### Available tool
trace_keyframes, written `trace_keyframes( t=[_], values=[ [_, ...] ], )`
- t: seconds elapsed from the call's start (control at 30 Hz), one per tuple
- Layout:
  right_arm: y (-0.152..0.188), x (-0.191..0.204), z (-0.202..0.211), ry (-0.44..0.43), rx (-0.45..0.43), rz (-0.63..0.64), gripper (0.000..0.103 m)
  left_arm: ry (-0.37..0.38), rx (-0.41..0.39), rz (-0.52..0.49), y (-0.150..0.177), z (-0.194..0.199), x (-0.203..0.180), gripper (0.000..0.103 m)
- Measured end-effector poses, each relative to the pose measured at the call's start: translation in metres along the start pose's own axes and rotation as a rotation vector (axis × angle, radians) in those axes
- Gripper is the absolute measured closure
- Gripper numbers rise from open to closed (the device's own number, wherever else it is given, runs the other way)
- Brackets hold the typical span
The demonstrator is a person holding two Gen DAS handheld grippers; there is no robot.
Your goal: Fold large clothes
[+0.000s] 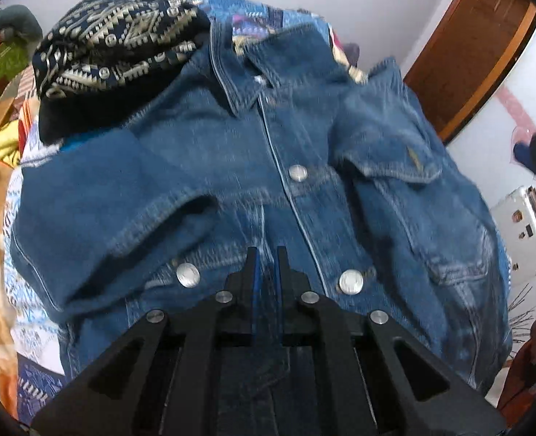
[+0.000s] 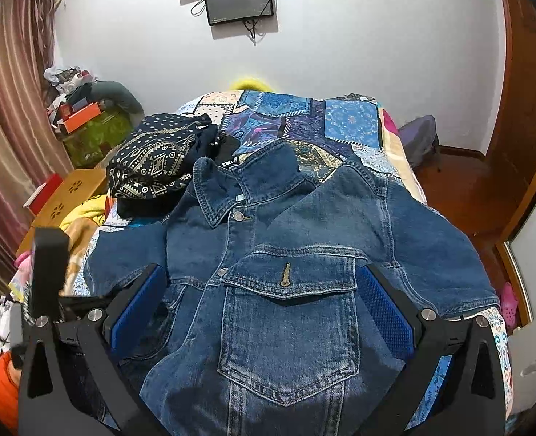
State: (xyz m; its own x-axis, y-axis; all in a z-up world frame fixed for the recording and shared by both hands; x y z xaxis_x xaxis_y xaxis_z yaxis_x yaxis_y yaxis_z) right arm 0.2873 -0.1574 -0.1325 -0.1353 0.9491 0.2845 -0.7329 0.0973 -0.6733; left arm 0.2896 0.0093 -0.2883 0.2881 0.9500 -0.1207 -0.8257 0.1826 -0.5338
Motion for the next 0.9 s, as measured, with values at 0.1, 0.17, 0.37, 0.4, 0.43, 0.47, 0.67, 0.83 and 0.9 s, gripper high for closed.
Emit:
trace_keyframes(
  t=[0.1, 0.17, 0.37, 0.4, 0.43, 0.47, 0.67, 0.83, 0.9],
  values=[
    [0.000, -0.002, 0.002, -0.006, -0.003, -0.011, 0.000, -0.028, -0.004, -0.009, 0.004, 0.009, 0.000, 0.097],
    [0.000, -0.003, 0.004, -0.009, -0.007, -0.016, 0.000, -0.047, -0.034, 0.008, 0.002, 0.025, 0.008, 0.093],
    [-0.001, -0.002, 0.007, -0.012, -0.015, -0.020, 0.000, -0.200, -0.198, 0.108, -0.006, 0.085, 0.067, 0.036],
    [-0.001, -0.002, 0.007, -0.012, -0.015, -0.020, 0.000, -0.235, -0.216, 0.139, -0.003, 0.096, 0.082, 0.036],
    [-0.001, -0.002, 0.007, -0.011, -0.016, -0.019, 0.000, -0.256, -0.219, 0.170, 0.001, 0.103, 0.097, 0.036],
    [-0.001, -0.002, 0.007, -0.012, -0.015, -0.021, 0.000, -0.264, -0.217, 0.197, 0.004, 0.107, 0.109, 0.036],
    [0.001, -0.001, 0.006, -0.003, -0.011, -0.017, 0.000, -0.279, -0.149, 0.424, 0.050, 0.097, 0.187, 0.036],
    [0.003, -0.001, 0.000, 0.016, 0.005, -0.013, 0.000, -0.153, -0.076, 0.552, 0.082, 0.057, 0.208, 0.036],
    [0.003, -0.001, -0.002, 0.021, 0.010, -0.012, 0.000, -0.115, -0.047, 0.589, 0.091, 0.038, 0.210, 0.036]
  ],
)
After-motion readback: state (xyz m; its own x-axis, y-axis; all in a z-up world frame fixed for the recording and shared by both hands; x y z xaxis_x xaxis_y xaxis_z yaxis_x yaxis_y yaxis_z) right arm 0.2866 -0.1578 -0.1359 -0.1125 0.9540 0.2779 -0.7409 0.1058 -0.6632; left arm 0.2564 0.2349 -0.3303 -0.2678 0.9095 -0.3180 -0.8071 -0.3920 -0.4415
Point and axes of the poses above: each gripper's, at about its wrist camera, not at the fingertips, and z roughly against the way its jaws point, x to its left, y to its underside, the point moved 6 cm from there along -z, roughly the way its jaws point, and after that the axes turned 14 degrees about -z, right-handed, at the moved point
